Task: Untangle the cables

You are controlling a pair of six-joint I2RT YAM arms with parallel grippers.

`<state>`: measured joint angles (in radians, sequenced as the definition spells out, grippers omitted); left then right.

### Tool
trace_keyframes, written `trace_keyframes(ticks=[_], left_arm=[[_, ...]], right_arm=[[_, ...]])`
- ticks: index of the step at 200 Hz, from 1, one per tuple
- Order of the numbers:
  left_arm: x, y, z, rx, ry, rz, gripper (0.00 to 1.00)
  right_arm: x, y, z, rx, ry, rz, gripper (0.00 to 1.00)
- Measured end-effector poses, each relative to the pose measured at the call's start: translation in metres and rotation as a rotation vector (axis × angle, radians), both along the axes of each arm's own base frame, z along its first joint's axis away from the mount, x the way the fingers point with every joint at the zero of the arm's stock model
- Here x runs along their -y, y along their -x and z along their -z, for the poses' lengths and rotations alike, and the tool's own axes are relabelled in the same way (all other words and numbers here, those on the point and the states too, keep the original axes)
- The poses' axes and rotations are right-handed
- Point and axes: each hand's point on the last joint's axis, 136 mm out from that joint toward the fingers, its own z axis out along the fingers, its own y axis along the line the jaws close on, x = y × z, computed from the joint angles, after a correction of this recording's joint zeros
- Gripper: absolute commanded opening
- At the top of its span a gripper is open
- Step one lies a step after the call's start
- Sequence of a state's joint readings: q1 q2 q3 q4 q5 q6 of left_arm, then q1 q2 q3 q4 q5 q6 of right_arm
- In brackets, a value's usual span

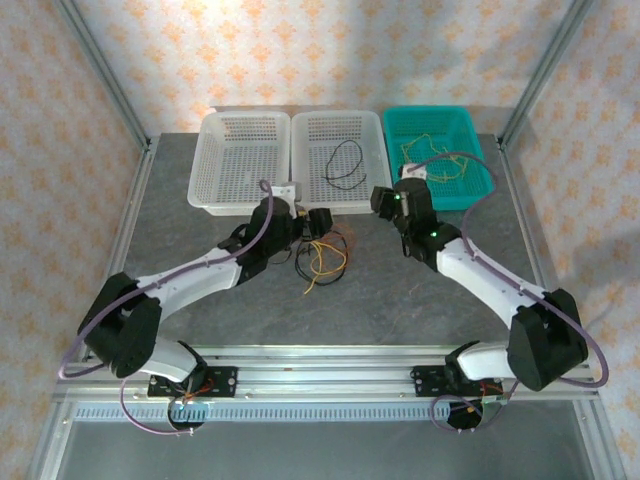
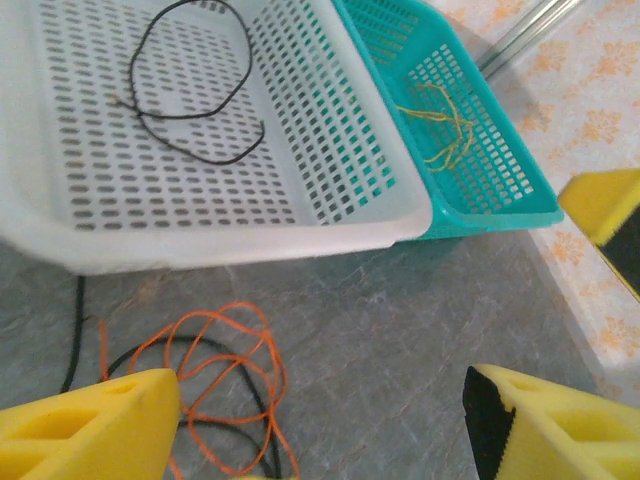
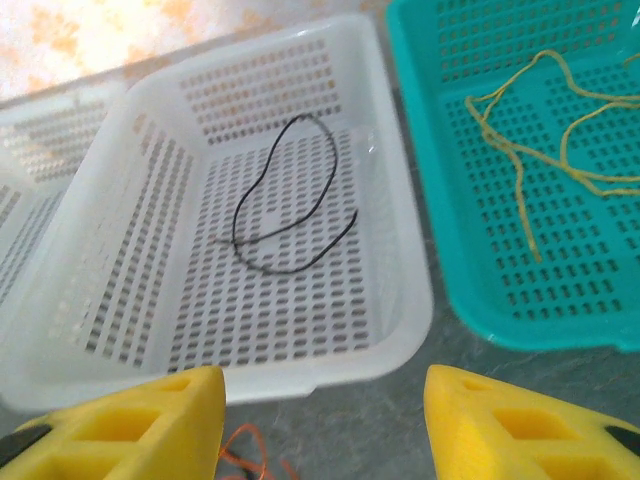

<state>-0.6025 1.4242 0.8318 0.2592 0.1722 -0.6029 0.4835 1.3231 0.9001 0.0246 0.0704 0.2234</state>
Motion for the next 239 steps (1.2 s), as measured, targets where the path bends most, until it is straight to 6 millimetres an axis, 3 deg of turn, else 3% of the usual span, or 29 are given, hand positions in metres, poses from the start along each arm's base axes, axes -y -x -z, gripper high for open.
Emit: trace_keyframes(ticks=[41, 75, 142, 196, 239], left_arm=[[-0.025, 0.021, 0.02, -0.037, 0.01, -0.067, 0.76], [-0.039, 0.033, 0.03, -0.052, 0.021, -0.105, 0.76], [-0.054, 0.056, 0.047, -0.069, 0.101, -0.13, 0.75], [-0.065, 0.052, 0.05, -0.078, 0.218, -0.146, 0.73], [-0.067, 0.046, 0.045, -0.063, 0.27, -0.142, 0.72]], right_arm=[[-0.02, 0.023, 0.025, -0.036, 0.019, -0.073, 0.55], [-0.032, 0.036, 0.043, -0.069, 0.023, -0.128, 0.61], [-0.066, 0.051, 0.057, -0.062, 0.066, -0.376, 0.64], [-0.094, 0.069, 0.095, -0.129, 0.14, -0.635, 0.62], [-0.11, 0.075, 0.109, -0.172, 0.159, -0.76, 0.56]])
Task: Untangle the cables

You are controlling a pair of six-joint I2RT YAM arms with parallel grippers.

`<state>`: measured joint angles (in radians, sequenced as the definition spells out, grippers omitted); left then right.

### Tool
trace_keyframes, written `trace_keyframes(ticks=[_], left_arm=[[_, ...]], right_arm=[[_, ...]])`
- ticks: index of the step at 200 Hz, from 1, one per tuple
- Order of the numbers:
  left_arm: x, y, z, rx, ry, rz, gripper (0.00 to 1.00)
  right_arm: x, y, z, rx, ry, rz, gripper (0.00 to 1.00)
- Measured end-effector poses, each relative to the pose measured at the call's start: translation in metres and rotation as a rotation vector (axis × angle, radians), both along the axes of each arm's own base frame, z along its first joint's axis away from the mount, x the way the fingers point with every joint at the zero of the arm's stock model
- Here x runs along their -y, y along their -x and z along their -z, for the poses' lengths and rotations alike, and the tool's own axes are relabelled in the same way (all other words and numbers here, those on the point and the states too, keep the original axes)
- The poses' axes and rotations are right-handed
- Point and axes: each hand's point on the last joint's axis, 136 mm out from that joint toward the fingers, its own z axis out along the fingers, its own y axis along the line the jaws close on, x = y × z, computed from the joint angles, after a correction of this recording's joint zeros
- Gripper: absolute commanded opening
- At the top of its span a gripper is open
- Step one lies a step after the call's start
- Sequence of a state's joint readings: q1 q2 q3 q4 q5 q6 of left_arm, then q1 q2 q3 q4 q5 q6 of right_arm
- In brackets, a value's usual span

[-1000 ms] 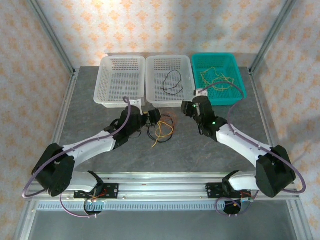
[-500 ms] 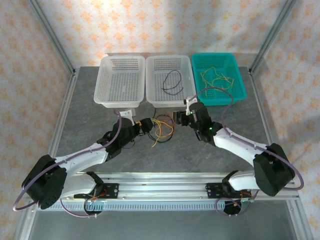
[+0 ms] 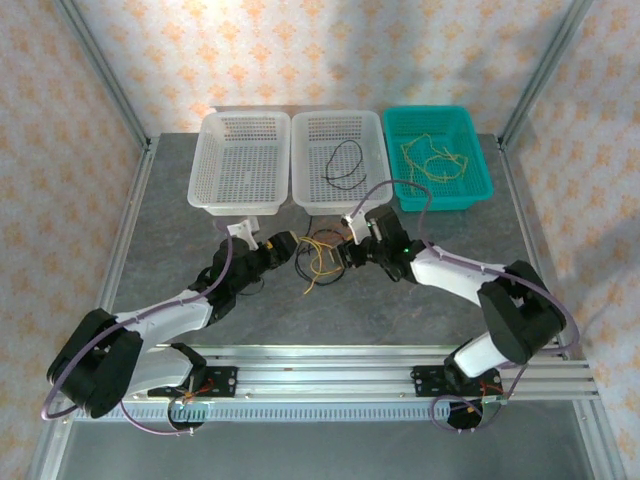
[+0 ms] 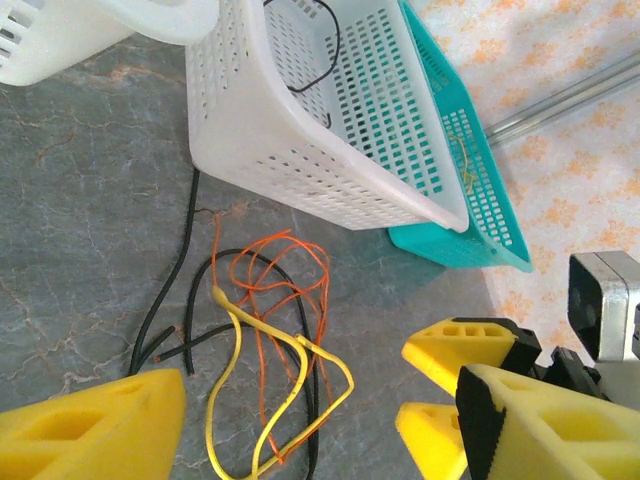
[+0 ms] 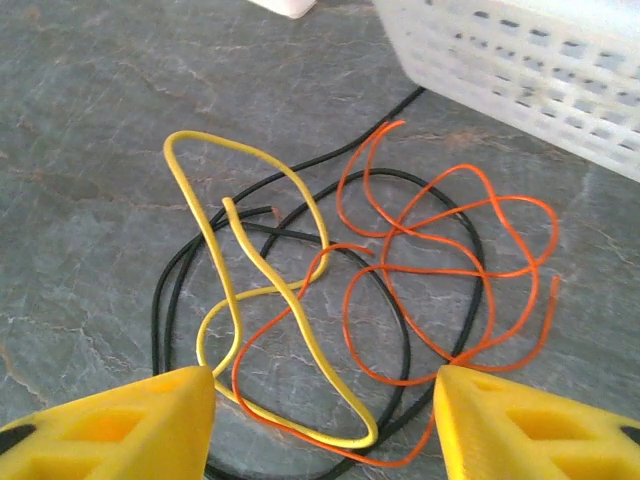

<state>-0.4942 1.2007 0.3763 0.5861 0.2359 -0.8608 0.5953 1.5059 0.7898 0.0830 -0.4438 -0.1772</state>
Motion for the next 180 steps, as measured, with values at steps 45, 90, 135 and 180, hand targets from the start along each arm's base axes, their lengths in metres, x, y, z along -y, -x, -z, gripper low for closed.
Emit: trace_keyframes(ticks=[45, 90, 135, 180], left_arm=[[0.002, 0.001, 0.007, -0.016, 0.006, 0.014, 0.72], [0.005, 0.001, 0.009, -0.02, 0.011, 0.031, 0.71], [0.006, 0.001, 0.01, -0.022, 0.011, 0.035, 0.71], [0.007, 0.0, 0.01, -0.019, 0.013, 0.039, 0.71]], right_arm=[[-0.009, -0.005, 0.005, -0.007, 0.022, -0.049, 0.5], [-0.017, -0.001, 0.023, -0.049, 0.052, -0.091, 0.49], [-0.02, -0.002, 0.041, -0.067, 0.098, -0.099, 0.38], [-0.017, -0.011, 0.042, -0.034, 0.14, -0.087, 0.15]])
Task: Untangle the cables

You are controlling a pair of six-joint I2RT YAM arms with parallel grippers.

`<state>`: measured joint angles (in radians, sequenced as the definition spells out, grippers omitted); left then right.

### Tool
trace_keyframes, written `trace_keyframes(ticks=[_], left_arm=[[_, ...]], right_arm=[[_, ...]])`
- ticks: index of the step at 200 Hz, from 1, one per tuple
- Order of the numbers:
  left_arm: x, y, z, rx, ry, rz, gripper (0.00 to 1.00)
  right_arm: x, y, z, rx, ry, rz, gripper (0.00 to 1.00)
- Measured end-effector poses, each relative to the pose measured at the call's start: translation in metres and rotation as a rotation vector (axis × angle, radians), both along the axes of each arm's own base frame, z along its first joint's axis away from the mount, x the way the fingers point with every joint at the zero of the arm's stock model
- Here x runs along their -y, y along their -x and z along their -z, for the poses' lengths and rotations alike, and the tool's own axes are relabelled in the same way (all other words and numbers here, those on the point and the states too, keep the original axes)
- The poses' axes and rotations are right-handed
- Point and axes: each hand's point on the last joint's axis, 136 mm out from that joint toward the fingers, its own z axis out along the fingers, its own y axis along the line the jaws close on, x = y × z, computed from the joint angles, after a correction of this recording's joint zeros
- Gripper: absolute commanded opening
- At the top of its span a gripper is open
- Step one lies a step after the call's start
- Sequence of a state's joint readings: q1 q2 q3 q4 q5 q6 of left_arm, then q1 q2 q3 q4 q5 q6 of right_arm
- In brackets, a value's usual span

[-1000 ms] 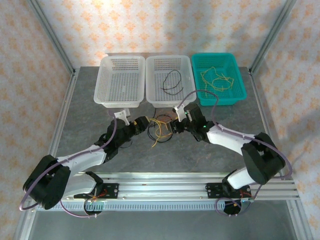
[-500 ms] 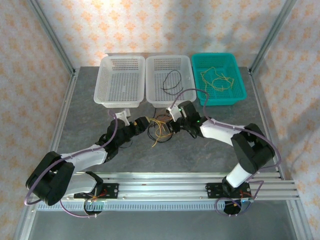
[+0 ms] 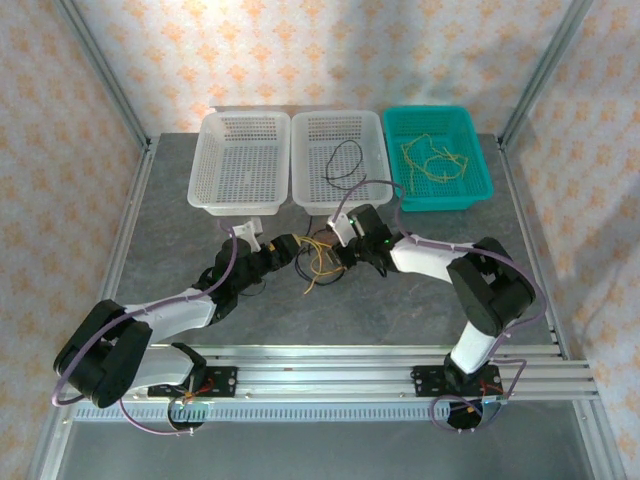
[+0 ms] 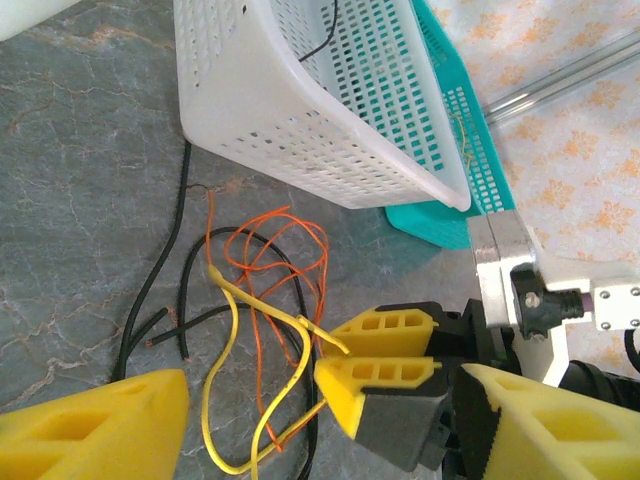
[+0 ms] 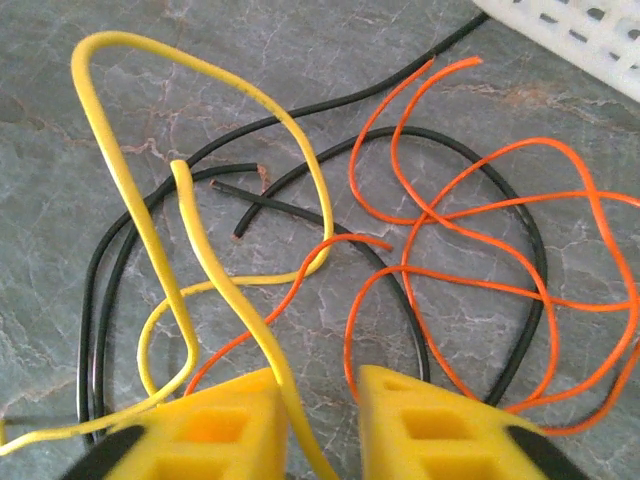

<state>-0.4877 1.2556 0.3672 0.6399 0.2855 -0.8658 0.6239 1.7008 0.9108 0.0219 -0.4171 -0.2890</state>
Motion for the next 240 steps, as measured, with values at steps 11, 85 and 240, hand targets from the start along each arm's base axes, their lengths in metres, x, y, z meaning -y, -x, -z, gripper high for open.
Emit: trace_keyframes(ticks=[11, 85, 240], left_arm=[[0.0, 0.0, 0.0, -0.001, -0.001, 0.0, 0.71], [-0.001, -0.003, -0.003, 0.017, -0.022, 0.006, 0.71], [-0.013, -0.017, -0.032, 0.096, -0.124, -0.006, 0.75]], right_arm=[[0.0, -0.001, -0.001, 0.008, 0.004, 0.0, 0.09], [0.005, 0.007, 0.0, 0.018, 0.071, 0.002, 0.0], [0.034, 0.006, -0.146, 0.334, 0.058, 0.126, 0.0]])
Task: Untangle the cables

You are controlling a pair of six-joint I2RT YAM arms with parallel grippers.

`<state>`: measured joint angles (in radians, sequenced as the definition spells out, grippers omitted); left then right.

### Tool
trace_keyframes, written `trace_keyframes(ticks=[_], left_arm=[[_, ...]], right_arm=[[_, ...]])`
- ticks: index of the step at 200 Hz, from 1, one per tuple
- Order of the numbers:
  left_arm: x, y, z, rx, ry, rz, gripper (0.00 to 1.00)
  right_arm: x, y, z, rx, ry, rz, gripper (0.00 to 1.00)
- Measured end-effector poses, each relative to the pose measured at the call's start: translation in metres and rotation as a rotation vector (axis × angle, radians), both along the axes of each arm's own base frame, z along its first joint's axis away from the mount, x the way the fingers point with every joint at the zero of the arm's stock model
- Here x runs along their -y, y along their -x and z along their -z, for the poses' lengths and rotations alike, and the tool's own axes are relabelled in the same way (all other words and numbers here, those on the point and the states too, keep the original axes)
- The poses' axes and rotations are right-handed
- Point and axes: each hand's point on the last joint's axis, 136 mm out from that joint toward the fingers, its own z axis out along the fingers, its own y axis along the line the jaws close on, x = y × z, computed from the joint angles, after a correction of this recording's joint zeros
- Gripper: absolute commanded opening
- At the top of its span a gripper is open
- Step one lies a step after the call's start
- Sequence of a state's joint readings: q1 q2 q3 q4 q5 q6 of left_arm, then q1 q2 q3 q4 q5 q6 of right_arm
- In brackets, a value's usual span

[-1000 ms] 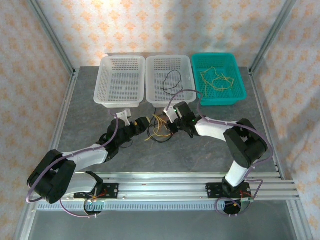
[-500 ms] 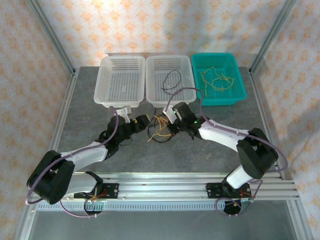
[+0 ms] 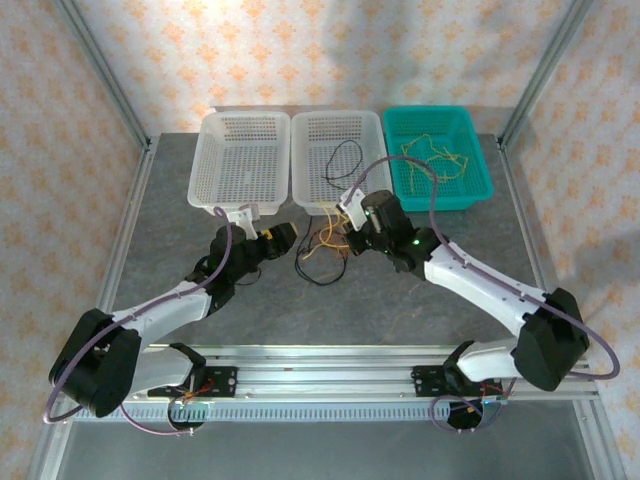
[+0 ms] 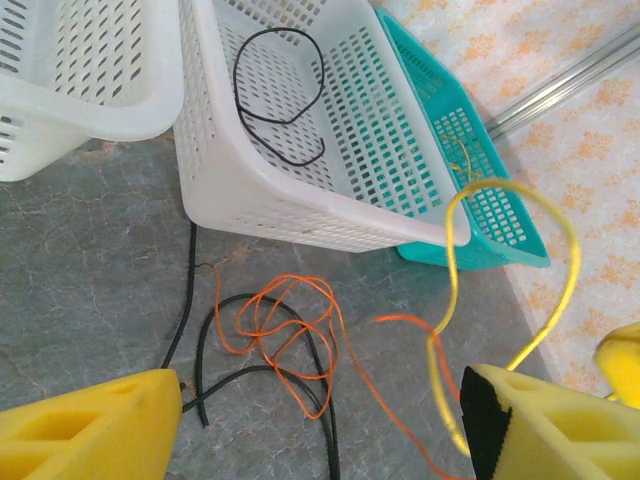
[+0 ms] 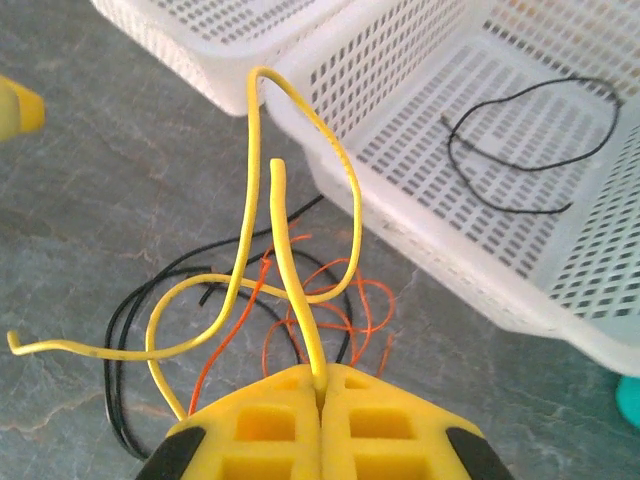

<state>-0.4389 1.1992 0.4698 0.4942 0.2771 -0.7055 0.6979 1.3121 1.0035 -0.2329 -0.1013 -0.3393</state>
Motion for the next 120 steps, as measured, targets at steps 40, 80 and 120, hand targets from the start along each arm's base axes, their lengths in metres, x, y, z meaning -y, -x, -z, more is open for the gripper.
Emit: trace_keyframes(ticks=[40, 80, 120], left_arm=[[-0.004, -0.001, -0.002, 0.004, 0.001, -0.011, 0.75], [-0.006, -0.002, -0.003, 0.006, 0.001, -0.017, 0.76], [-0.002, -0.002, -0.007, 0.019, 0.003, 0.008, 0.78]], right_arm=[[0.013, -0.005, -0.035, 0.094, -0.021, 0.063, 0.0], [0.032, -0.012, -0.079, 0.214, -0.053, 0.163, 0.0], [0.053, -0.015, -0.123, 0.32, -0.137, 0.285, 0.0]])
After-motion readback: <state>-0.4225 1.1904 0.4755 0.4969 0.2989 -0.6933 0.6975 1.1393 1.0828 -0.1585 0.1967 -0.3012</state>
